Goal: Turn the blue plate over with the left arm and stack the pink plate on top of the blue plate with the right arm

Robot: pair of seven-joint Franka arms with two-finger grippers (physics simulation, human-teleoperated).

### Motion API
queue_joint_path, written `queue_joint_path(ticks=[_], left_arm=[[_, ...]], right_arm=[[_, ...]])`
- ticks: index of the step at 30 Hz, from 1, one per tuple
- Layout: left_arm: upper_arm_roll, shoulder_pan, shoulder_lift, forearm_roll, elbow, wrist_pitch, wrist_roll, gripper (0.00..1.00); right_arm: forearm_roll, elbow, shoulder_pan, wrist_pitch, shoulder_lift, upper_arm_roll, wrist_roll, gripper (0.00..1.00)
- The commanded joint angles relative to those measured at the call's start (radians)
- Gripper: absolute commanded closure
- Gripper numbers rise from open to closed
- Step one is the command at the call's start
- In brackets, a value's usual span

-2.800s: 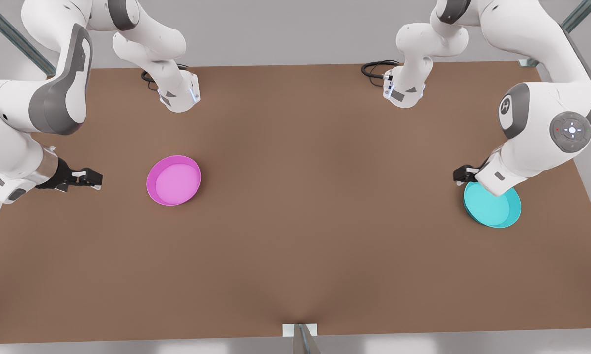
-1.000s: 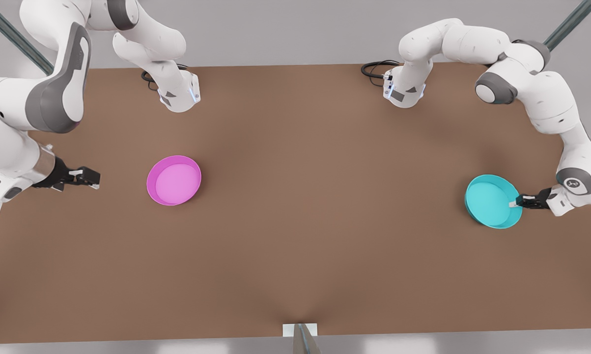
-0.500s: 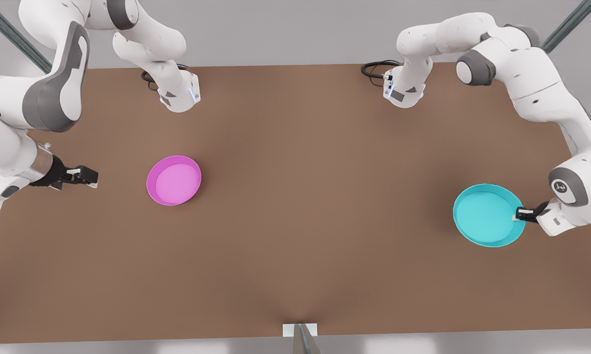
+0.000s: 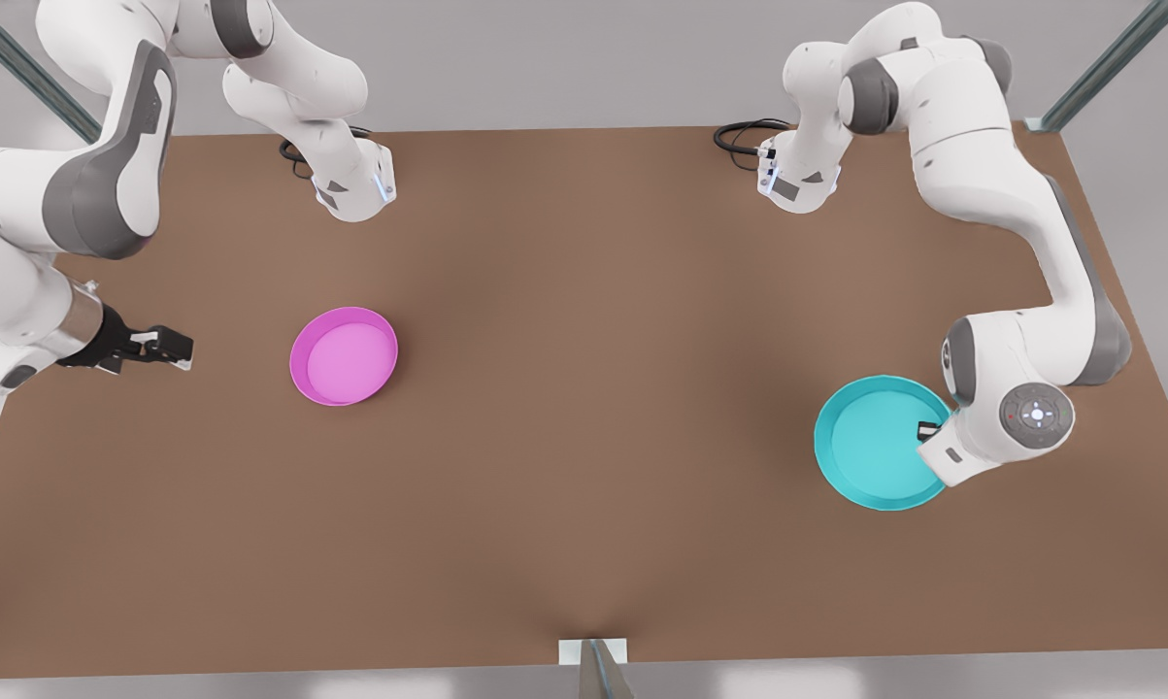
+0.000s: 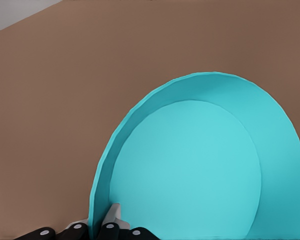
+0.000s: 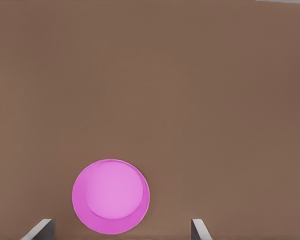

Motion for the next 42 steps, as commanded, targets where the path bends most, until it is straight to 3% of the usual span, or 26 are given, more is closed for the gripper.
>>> queue_joint_path(ticks=[1, 18, 24, 33, 42], left_arm=[[0.000, -0.003, -0.001, 0.021, 0.000, -0.001, -0.002, 0.79], [-0.003, -0.374, -0.027, 0.359, -0.018, -0.064, -0.430, 0.79], [-0.004, -0.561, -0.015, 0.590, -0.092, -0.113, -0.654, 0.79], [-0.004, -0.754, 0.100, 0.739, -0.095, -0.287, -0.799, 0.79], [-0.006, -0.869, 0.150, 0.876, -0.178, -0.311, -0.927, 0.79]], right_arm=[[-0.001, 0.000, 0.001, 0.001, 0.000, 0.000, 0.000, 0.00], [-0.002, 0.000, 0.004, 0.002, 0.002, 0.000, 0.003, 0.00], [-0.001, 0.000, 0.001, 0.002, 0.002, 0.000, 0.001, 0.00], [-0.002, 0.000, 0.001, 0.002, 0.002, 0.000, 0.003, 0.00], [-0.002, 0.000, 0.002, 0.004, 0.002, 0.000, 0.003, 0.00]])
